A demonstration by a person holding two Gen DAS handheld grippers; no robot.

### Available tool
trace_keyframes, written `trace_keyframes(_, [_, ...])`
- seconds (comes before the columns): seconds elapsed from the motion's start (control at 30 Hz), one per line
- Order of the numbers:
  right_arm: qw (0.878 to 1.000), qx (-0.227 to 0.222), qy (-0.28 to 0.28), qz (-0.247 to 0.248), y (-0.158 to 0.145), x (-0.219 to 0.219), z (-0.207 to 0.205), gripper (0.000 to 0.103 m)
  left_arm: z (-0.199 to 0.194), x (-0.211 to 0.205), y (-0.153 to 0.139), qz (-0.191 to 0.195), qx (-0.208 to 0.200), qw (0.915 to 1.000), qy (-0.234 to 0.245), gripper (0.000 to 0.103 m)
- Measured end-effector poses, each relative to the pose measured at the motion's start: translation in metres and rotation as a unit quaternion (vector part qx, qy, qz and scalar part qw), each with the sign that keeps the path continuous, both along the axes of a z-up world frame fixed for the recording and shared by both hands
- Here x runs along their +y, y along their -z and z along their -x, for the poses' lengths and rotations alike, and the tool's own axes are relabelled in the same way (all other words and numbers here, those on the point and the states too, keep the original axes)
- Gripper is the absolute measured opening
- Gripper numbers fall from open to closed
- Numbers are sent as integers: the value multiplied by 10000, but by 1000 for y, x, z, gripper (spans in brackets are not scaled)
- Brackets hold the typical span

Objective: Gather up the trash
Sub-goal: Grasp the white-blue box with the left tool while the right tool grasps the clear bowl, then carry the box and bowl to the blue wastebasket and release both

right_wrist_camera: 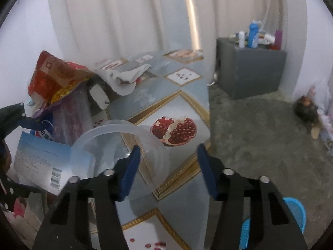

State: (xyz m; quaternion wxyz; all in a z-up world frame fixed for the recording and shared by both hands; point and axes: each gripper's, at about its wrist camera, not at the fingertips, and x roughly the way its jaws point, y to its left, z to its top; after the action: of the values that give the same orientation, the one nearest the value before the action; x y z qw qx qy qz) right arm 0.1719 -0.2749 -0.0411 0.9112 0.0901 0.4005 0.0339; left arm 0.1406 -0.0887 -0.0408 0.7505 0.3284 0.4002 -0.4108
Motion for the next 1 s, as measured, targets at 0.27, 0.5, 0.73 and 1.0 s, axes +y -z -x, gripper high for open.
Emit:
trace_keyframes(0.27, [9994, -52, -92, -341, 0, -3, 3, 12, 1, 1, 7, -116, 284, 9995, -68, 90])
trace_keyframes(0.5, [9991, -105, 239, -346, -6, -6, 19, 4, 7, 3, 12, -280, 342, 9989, -152, 78])
trace_keyframes(0.73, [9959, -163, 719, -531, -14, -14, 51, 4, 6, 3, 3, -59, 437, 9980, -462, 59])
trace_keyframes(1.0, [9906, -223, 1094, -788, -23, -14, 87, 4, 17, -5, 6, -182, 536, 9967, -577, 78])
